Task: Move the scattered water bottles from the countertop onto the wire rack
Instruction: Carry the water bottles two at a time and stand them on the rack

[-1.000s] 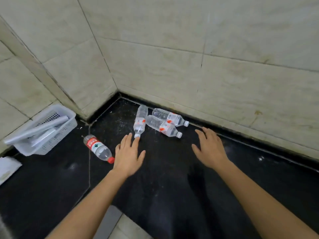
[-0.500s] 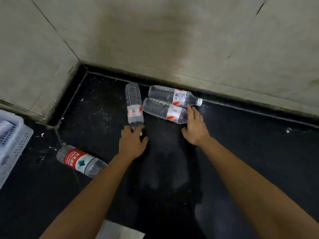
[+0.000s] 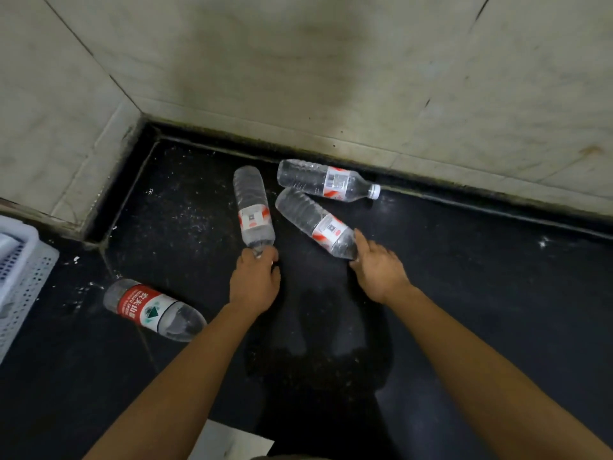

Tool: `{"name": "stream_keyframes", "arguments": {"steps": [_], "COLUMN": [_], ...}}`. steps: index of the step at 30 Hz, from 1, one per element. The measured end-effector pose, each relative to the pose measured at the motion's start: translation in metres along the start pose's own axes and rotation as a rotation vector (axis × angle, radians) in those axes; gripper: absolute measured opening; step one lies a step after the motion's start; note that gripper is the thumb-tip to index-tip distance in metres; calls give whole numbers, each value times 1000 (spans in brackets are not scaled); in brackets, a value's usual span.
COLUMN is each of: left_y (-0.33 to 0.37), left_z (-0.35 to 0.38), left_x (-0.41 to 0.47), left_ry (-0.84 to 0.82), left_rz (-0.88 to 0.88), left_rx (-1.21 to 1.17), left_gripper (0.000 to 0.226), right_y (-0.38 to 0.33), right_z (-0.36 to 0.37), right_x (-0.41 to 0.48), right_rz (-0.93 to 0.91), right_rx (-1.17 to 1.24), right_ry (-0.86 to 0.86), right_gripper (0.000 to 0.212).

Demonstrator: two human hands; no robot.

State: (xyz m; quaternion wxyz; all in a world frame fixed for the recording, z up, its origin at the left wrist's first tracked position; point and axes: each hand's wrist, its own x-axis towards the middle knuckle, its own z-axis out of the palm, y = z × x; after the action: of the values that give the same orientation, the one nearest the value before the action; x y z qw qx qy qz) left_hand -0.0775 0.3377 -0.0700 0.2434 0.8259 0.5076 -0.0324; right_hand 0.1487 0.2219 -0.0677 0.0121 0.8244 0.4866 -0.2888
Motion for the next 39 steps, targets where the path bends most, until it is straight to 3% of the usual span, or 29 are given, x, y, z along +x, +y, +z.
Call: {"name": "stream_keyframes", "arguments": {"steps": [4,8,13,17,19,22,28,31,34,37,39], "left_y": [14,34,55,80,93,108,107,97,95,87,83], "left_z": [-26,-66,-89,-88,-83,-67,-44,-33,-25,-15,-16], "left_x": [-32,-51,-69,-81,-88,-99,-115,-125,-132,-127,-120], "left_ry": [220,271,195,140,80,82,175,181,170,245,174], "left_rz": [87,-25,76,244,319,376,157,162,138,119,119], "left_rx": [-157,-395,-238,-103,-15,54,-201,-258,-466,-579,-704], "left_gripper": [12,13,11,23,37,39,34,45,61,36,33], "right_y": [10,14,17,36,51,65,55,44,37,43,50], "right_z": [-14,-55,-108,-114,-107,-92,-63,-52,-43,-34,-29], "right_x": [-47,-79,-100,-119,-128,-132,-126,-122,-122,-123,-129], "right_rz": [35,-44,-83,-98,-95,-109,-186,-201,-169,-117,-35], "right_rx": [270,316,279,263,342,457,599,645,689,789,922], "right_ry": [17,139,300,297,280,300,213,241,306,341,361], "right_gripper": [77,54,29,20,22,33,57,65,64,54,46]}}
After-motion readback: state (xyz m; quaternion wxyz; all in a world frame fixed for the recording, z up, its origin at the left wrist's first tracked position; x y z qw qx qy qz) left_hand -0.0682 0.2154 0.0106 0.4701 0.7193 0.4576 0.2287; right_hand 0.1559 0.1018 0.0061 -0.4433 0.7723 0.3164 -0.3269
